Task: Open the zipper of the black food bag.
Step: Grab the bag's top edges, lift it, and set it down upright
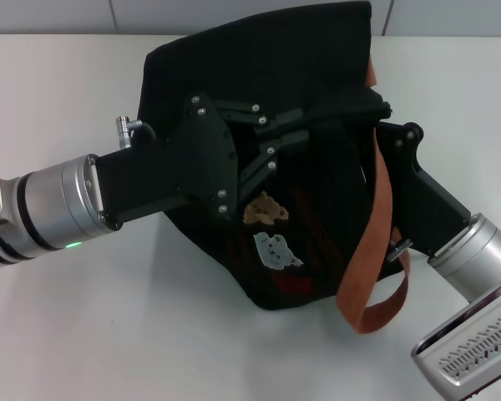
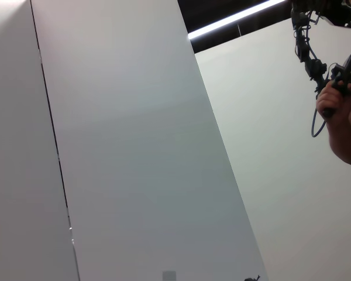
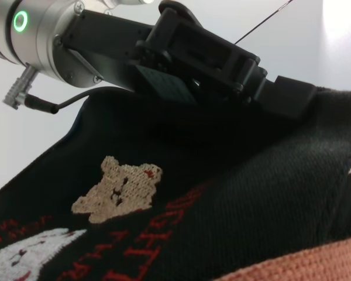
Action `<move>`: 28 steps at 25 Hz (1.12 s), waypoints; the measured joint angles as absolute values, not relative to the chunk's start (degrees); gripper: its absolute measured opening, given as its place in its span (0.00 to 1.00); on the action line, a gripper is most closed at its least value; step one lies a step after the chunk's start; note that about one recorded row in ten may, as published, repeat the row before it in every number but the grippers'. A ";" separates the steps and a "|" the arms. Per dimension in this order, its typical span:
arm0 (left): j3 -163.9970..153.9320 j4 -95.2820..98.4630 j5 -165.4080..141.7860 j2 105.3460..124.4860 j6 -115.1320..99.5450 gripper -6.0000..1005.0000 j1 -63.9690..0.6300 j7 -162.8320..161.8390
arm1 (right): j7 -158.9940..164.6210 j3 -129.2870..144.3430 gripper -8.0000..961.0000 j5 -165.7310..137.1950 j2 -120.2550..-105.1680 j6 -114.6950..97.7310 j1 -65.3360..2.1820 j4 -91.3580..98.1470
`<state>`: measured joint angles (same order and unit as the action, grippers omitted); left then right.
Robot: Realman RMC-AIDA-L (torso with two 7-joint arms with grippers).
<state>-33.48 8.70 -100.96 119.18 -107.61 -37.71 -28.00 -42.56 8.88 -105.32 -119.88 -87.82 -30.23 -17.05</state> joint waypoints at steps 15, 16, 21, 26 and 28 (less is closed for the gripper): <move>-33.48 8.70 -100.63 119.18 -107.77 0.10 -37.08 -27.86 | -42.54 8.88 0.01 -105.22 -119.88 -87.80 -30.08 -16.96; -33.40 8.70 -100.63 119.18 -107.81 0.10 -36.99 -27.86 | -42.53 8.88 0.01 -105.22 -119.88 -87.80 -30.03 -16.96; -33.04 8.75 -100.61 119.17 -108.13 0.10 -36.21 -27.86 | -42.54 8.87 0.01 -105.23 -119.88 -87.76 -29.71 -16.90; -31.82 9.31 -100.42 119.00 -108.42 0.10 -34.19 -27.86 | -42.53 8.88 0.01 -105.20 -119.88 -86.89 -29.26 -16.42; -30.90 9.52 -100.39 118.89 -108.64 0.10 -33.07 -27.86 | -42.54 8.87 0.01 -105.09 -119.89 -86.16 -29.00 -16.09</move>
